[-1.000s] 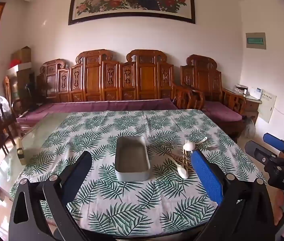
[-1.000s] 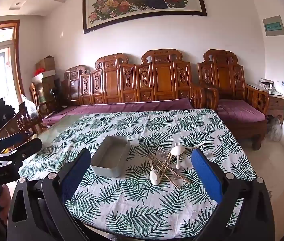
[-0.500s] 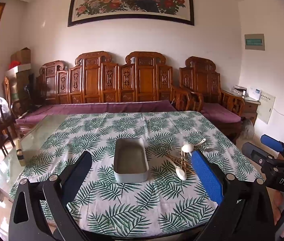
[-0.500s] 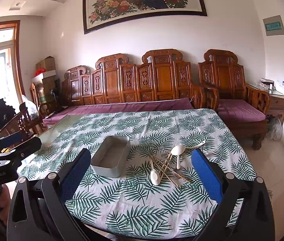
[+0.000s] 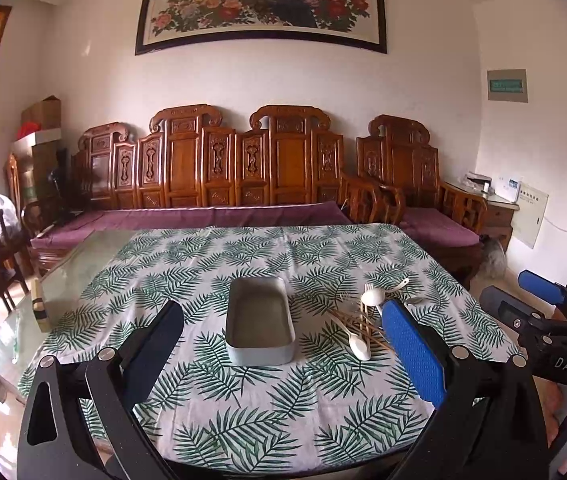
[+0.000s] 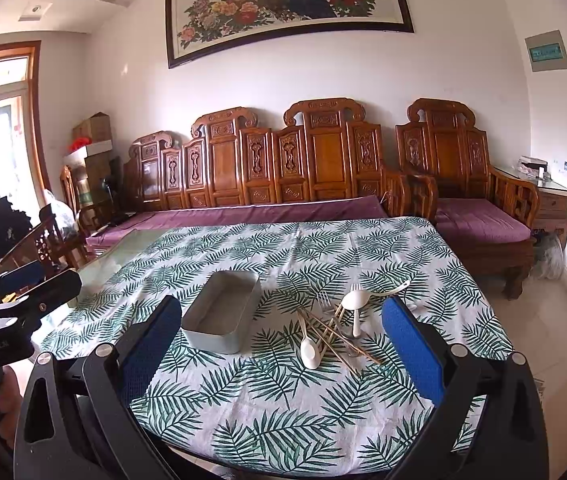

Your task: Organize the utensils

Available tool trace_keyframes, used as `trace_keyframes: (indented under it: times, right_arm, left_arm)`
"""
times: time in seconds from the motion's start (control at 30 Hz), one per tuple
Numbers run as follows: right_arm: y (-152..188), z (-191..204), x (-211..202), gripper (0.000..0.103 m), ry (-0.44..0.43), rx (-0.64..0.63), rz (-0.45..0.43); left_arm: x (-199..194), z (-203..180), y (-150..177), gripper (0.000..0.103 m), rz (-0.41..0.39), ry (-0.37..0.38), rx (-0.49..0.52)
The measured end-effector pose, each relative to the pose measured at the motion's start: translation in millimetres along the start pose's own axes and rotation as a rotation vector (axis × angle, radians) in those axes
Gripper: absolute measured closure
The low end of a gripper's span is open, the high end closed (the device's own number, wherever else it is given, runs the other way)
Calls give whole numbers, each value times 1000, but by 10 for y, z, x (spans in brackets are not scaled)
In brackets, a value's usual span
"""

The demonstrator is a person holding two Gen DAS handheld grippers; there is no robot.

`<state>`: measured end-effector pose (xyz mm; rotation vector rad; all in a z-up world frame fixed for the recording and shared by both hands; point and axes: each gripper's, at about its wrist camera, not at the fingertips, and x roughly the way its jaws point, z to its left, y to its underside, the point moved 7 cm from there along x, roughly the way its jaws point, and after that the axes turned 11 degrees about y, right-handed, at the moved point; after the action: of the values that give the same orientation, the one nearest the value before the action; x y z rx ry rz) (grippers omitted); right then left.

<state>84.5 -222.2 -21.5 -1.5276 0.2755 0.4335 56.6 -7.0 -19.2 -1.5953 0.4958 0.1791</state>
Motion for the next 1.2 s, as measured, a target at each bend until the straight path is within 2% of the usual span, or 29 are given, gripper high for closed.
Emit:
trace_keyframes:
  times: [1.2]
  right_arm:
    - [-4,9,-11,2,-1,0,-1]
  left_arm:
    - [12,-29,13,7,0,-1,2]
